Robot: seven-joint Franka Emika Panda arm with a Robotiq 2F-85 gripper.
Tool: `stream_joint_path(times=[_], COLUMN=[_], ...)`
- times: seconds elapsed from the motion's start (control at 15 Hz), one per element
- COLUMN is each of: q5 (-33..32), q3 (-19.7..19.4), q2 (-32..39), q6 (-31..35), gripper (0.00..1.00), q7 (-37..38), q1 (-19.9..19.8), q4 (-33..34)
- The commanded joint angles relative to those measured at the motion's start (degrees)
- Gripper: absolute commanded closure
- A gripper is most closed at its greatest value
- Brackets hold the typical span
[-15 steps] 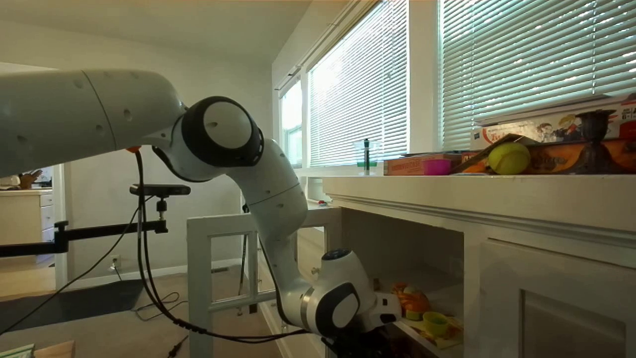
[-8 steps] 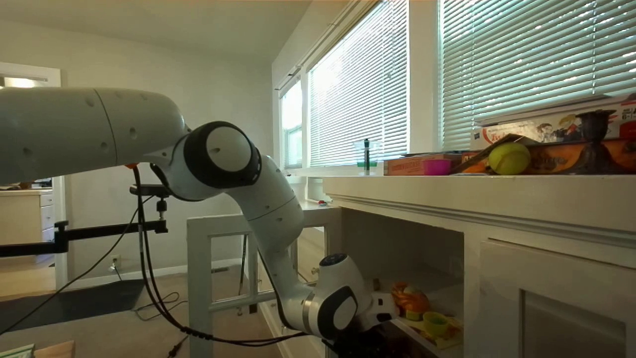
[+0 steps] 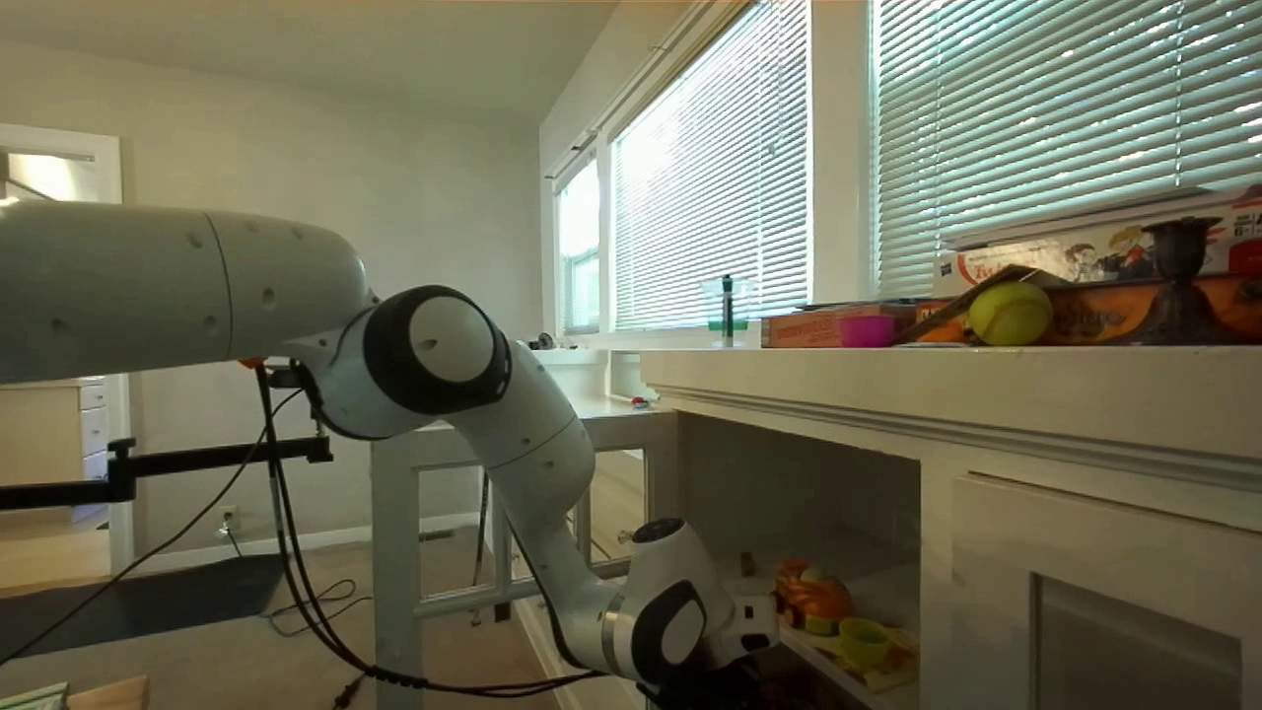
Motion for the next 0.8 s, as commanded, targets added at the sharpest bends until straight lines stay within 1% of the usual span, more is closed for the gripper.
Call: stream_joint_path(times=[0.0,0.13,0.2,0.4,0.47,0.73], q5=[2.13,1.78,1.19,0.60,0.00,0.00], q3=[-2.58,-3.38,-3.32,-3.51,-2.78,-2.79], q2=[4.14,5.02,2.09,2.09,2.00,1.97], q6=[-3.39,-4.75,-3.82,-5.18,-3.24,-3.69], gripper=[0.00,0.00,0.00,0.00,0.00,0.00], q7=[2.47,3.51,3.61,3.15,2.33,2.33], q1=[0.80,0.82,1.26,1.47,0.46,0.76], q4=[6.64,8.33,4.26,4.74,4.03,4.03])
